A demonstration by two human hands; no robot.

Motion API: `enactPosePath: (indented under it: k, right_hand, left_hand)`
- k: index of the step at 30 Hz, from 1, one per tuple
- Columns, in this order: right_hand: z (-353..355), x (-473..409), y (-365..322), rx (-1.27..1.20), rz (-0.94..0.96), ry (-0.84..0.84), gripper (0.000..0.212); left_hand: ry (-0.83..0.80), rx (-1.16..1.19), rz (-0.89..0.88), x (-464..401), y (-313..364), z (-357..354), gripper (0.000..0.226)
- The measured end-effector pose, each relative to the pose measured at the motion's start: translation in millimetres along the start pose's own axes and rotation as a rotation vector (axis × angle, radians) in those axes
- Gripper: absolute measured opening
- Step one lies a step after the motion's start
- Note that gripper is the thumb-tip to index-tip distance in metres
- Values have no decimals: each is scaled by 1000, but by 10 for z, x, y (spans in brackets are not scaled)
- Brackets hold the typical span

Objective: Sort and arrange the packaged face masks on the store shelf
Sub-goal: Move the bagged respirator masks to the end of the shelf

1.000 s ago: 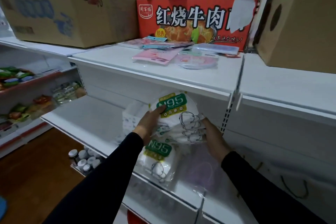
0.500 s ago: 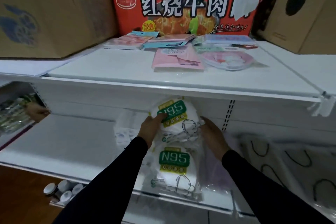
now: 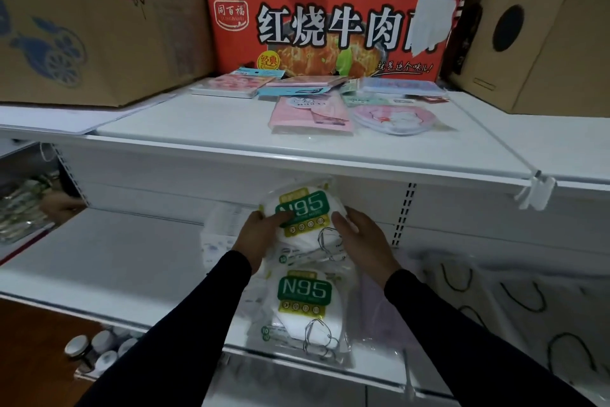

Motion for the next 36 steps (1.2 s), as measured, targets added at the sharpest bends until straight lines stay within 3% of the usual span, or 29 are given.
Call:
enactPosePath:
  k: [2,3,8,10,14,17,21,25,28,33,36]
  right_hand:
    - [45,46,-65,-2,30,31,16]
    - [52,69,-71,-8,42,32,18]
    - [37,226,47,-5,98,76,10]
    - [17,308,90,82,153,84,20]
    - [-24,414,228,261,167,54,19]
    - [6,440,279,277,153,36,22]
    - [32,440,320,225,114,17,29]
    - [13,456,404,171,28,24,36]
    - [24,497,381,157,31,53,36]
    - [-67,498,423,155,19,3,37]
    - [-65,484,417,141,17,14,32]
  left_hand:
    - [-34,24,18,78,1,54,73]
    - [-48,31,27,122,-4,83,73]
    - [-105,-149,208,334,-165,232,54]
    - [-71,-275,256,438,-233,291,44]
    - [-1,-394,288,580,-418,306,46]
    - [18,-341,253,637,-452,243,45]
    - [56,-282,156,660,-391,223,61]
    - [128,-233,64,695,-351,194,57]
    - [131,-267,54,737,-354,150,52]
    - [182,-369,-25,716,-338,183,78]
    - [200,-374,-62,729,-238,182,70]
Point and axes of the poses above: each hand's wrist, its own x-axis away from the middle knuckle, its own z-axis out of the back of the hand, y = z × x, the point moved 4 cm from there along -x, towards the middle knuckle, and after that the axes turned 15 degrees about x, right-handed, at the moved point
